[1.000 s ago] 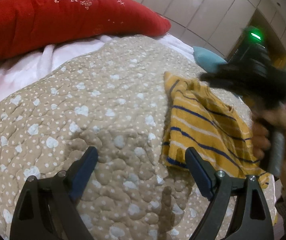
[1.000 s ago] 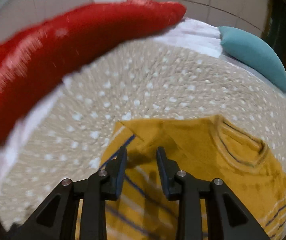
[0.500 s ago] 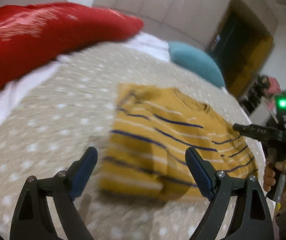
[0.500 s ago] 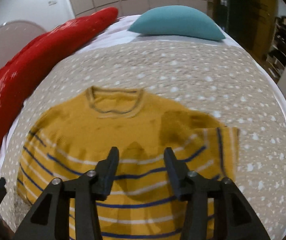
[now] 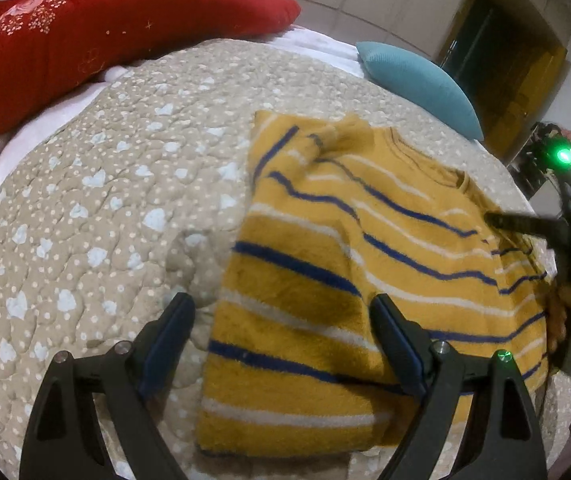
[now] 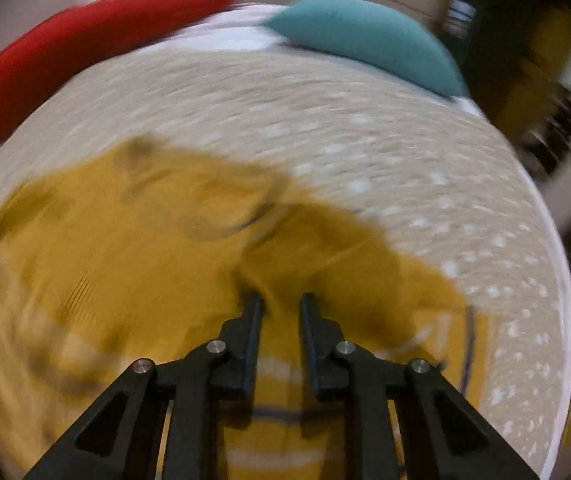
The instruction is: Fold small clothes
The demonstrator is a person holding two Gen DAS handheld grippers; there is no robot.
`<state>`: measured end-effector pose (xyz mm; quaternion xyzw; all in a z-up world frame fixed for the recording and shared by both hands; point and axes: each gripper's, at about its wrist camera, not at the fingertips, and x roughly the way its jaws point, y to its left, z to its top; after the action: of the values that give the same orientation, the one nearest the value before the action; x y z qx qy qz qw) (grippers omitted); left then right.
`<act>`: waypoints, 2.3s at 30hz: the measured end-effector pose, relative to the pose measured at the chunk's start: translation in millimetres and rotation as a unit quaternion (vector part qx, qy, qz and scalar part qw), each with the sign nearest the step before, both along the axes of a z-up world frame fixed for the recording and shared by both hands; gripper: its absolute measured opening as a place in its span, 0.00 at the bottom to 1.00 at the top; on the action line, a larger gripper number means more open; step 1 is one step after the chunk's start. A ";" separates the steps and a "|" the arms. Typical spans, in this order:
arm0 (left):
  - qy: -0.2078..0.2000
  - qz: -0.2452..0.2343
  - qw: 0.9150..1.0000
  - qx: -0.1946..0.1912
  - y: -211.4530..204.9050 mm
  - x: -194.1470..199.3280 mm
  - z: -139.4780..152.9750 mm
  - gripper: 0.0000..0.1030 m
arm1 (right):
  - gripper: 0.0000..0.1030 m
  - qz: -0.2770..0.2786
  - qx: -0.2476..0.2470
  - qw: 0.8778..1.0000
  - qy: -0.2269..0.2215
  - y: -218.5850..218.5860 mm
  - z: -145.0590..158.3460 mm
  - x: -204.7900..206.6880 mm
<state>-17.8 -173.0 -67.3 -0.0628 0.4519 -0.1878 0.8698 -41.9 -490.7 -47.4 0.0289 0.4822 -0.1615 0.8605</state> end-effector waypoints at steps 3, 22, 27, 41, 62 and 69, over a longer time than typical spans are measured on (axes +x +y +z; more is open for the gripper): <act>-0.001 0.000 1.000 0.000 0.1 0.0 0.4 0.86 | 0.11 -0.059 -0.027 0.998 0.022 -19.6 -2.7 10.9; -0.007 0.002 1.000 -0.007 2.2 -4.8 1.0 0.86 | 0.18 -0.030 0.040 0.998 -0.046 -35.9 15.8 -80.7; -0.007 0.003 1.000 -0.006 1.9 -5.3 1.1 0.86 | 0.24 -0.005 0.091 0.992 -0.087 -36.4 33.0 -107.1; -0.008 0.003 1.000 -0.007 2.1 -5.3 1.5 0.86 | 0.32 -0.061 0.147 0.979 -0.127 -66.8 18.8 -172.0; -0.009 0.004 1.000 -0.006 2.0 -5.7 1.7 0.86 | 0.54 0.152 0.192 0.966 -0.080 105.3 26.6 -62.6; -0.008 0.005 1.000 -0.007 3.4 -5.3 1.7 0.86 | 0.54 0.239 0.157 0.958 0.016 184.7 1.8 31.7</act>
<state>-23.1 -169.5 -65.7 -0.0693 0.4432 -0.1875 0.8739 -10.2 -306.0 -45.6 0.0448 0.5081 0.1259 0.8509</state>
